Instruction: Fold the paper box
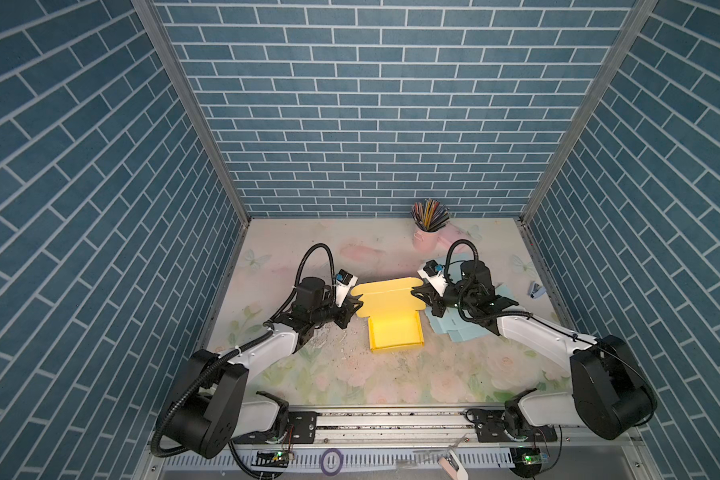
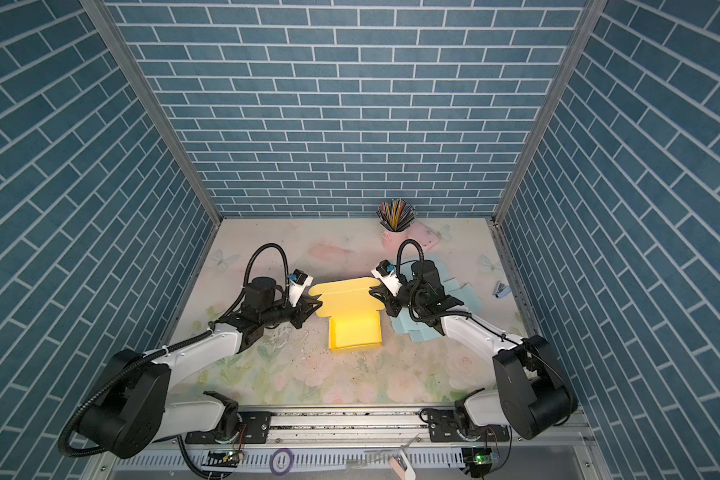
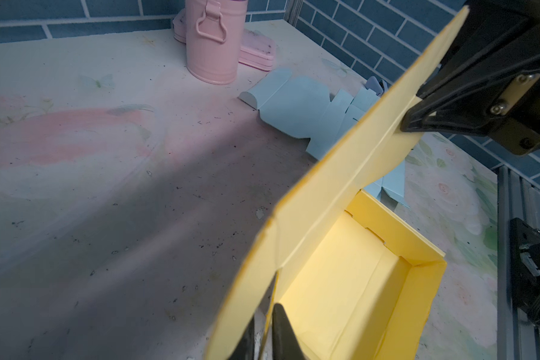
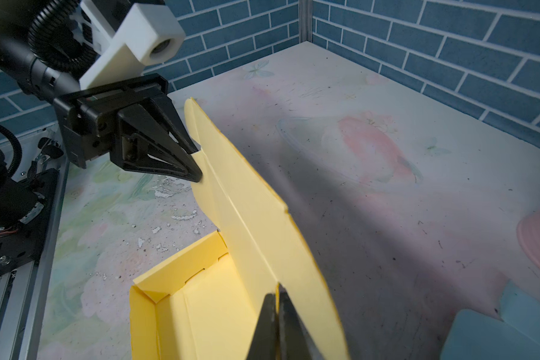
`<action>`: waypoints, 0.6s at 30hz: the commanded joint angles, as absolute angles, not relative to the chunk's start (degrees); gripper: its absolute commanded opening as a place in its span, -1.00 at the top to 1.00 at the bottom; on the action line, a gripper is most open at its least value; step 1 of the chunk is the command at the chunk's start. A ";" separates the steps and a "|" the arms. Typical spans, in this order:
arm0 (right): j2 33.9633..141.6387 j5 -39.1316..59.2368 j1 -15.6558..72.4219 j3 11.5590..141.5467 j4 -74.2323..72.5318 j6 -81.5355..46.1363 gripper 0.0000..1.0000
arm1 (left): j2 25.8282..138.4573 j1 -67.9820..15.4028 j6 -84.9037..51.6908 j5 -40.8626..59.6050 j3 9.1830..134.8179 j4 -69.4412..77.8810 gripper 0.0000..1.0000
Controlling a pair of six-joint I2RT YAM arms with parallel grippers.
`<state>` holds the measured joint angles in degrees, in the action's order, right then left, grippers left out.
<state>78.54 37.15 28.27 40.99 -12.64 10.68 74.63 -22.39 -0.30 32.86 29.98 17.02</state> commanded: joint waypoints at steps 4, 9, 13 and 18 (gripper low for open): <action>77.34 34.27 29.13 42.45 -10.04 9.67 0.92 | 72.81 -22.78 0.79 31.46 31.01 15.48 0.83; 74.72 28.54 30.18 42.34 -6.56 7.91 0.65 | 70.78 -23.21 2.41 29.70 31.82 12.43 0.86; 74.77 24.18 30.99 43.10 -3.89 7.48 0.69 | 69.86 -23.69 3.00 29.10 31.54 12.17 0.88; 76.56 22.77 31.64 45.14 -1.38 7.81 0.73 | 69.91 -24.09 3.72 28.39 31.50 11.78 0.88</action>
<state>75.83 25.12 31.14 42.76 -4.21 8.75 70.43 -23.68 2.20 29.26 30.37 12.53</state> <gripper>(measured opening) 0.136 0.061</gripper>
